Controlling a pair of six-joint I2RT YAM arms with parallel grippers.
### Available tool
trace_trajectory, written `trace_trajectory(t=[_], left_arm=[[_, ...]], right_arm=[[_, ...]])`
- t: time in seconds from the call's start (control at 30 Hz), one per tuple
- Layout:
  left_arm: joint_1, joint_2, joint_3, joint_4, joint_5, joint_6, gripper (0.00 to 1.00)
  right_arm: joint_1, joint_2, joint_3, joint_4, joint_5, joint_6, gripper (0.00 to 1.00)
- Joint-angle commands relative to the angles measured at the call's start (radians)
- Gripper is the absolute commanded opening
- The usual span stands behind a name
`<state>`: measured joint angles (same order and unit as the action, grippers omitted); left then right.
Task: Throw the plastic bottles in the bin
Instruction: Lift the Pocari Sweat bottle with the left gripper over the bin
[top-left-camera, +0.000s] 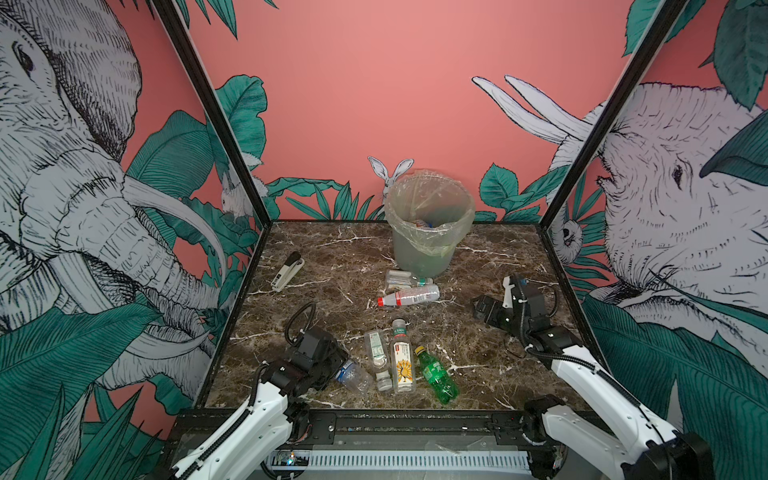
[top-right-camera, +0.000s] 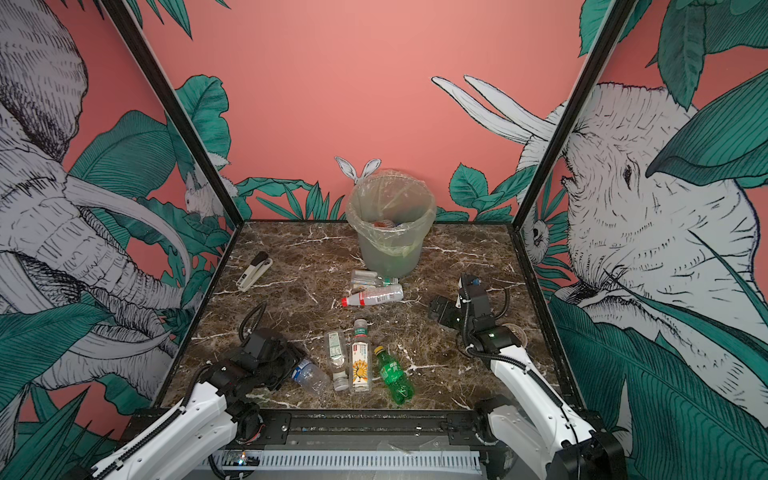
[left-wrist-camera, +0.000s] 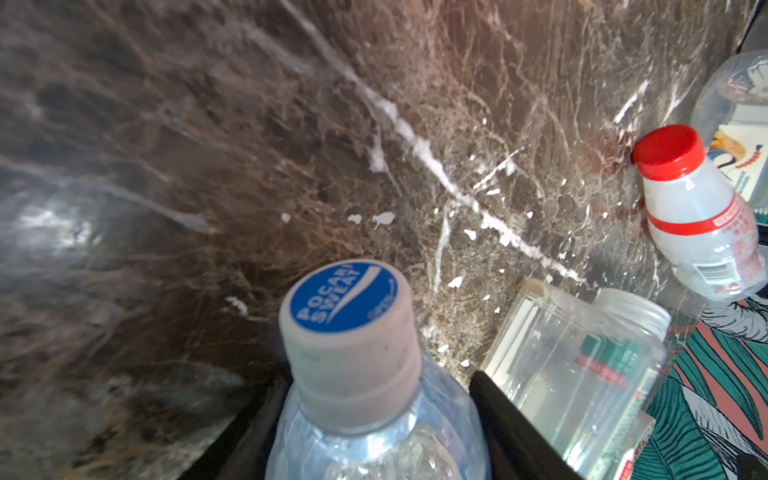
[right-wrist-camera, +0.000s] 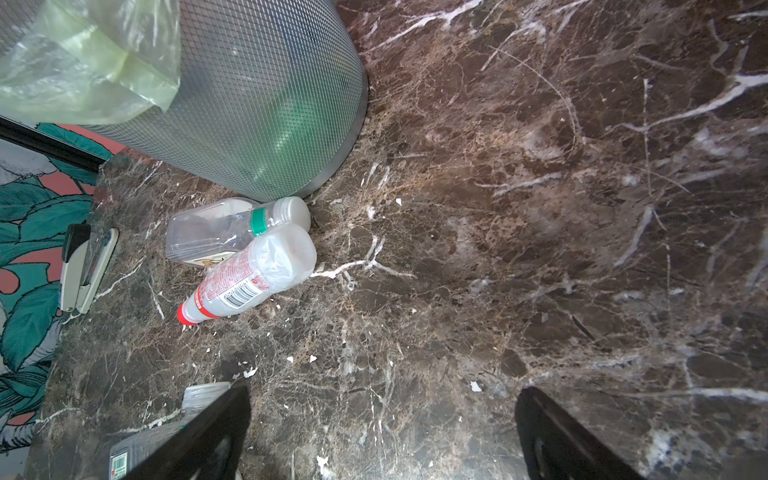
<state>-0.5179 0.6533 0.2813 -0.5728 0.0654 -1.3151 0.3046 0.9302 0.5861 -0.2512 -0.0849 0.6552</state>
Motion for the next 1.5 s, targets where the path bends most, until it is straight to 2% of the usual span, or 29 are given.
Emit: trace_trajectory(t=[0.0,0.03,0.23,1.03,1.47], left_arm=[[-0.006,-0.003,-0.011,-0.016,-0.025,0.011,0.67],[-0.005,-0.002,-0.007,-0.017,-0.027,0.016,0.63],[-0.005,0.003,0.026,-0.018,-0.041,0.062,0.57],[-0.005,0.070,0.226,-0.012,-0.101,0.344,0.53],[0.005,0.199,0.409,0.022,0.000,0.407,0.50]], right_arm=[[-0.001,-0.001,0.026,0.011,0.015,0.012,0.99],[-0.001,-0.001,0.026,0.010,0.015,0.013,0.99],[0.001,0.008,0.044,-0.008,0.004,0.018,0.99],[0.001,0.033,0.042,-0.085,-0.071,0.143,0.99],[0.003,-0.066,0.011,-0.167,0.005,0.170,0.99]])
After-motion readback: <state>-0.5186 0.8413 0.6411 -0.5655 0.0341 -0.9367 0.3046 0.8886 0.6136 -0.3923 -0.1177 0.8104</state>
